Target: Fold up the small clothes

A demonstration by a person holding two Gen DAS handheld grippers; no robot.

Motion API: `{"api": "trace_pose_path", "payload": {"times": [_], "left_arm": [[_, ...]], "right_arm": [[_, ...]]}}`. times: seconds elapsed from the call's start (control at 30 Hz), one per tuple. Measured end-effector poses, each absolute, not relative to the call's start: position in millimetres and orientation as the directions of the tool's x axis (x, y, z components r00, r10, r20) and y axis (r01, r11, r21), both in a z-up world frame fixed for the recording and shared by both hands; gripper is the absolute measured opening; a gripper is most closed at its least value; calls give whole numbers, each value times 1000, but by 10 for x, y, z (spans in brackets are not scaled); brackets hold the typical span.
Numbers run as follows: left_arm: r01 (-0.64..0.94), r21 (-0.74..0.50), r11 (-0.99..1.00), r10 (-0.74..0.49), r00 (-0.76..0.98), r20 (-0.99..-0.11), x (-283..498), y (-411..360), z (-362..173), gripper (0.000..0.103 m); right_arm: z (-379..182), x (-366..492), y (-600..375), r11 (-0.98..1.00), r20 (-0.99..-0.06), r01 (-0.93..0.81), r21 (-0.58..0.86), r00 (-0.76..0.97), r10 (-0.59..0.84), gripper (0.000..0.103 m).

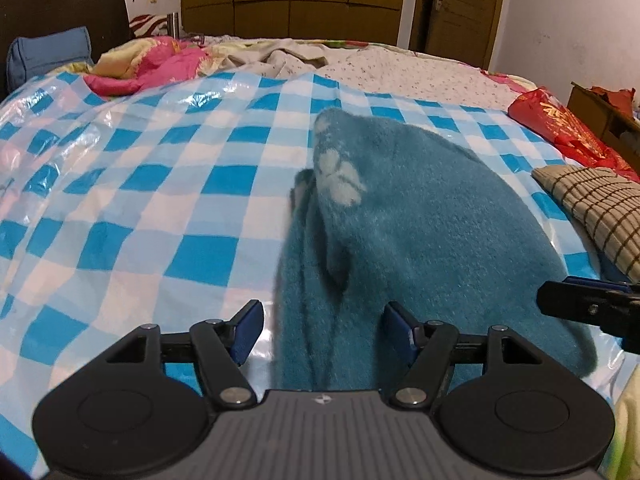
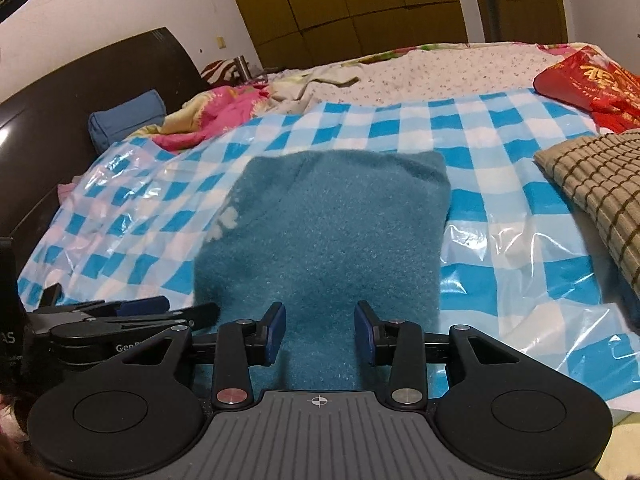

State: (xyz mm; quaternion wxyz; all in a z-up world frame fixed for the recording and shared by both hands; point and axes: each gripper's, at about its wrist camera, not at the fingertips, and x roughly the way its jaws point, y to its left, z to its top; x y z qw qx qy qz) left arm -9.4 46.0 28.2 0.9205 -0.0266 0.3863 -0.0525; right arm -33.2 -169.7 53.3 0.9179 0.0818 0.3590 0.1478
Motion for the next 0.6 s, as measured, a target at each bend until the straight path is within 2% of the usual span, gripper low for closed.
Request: {"api": "trace_pose_path", "payload": {"times": [0.33, 0.6], "left_arm": [[60, -106, 993, -118, 682, -722, -144, 422, 291, 84], [80, -149, 986, -163, 687, -708, -222, 430, 343, 92]], "right_arm": [[450, -387, -1599, 954, -654, -217, 208, 694, 301, 45], [444, -417, -1586, 958, -656, -204, 202, 698, 287, 46]]}}
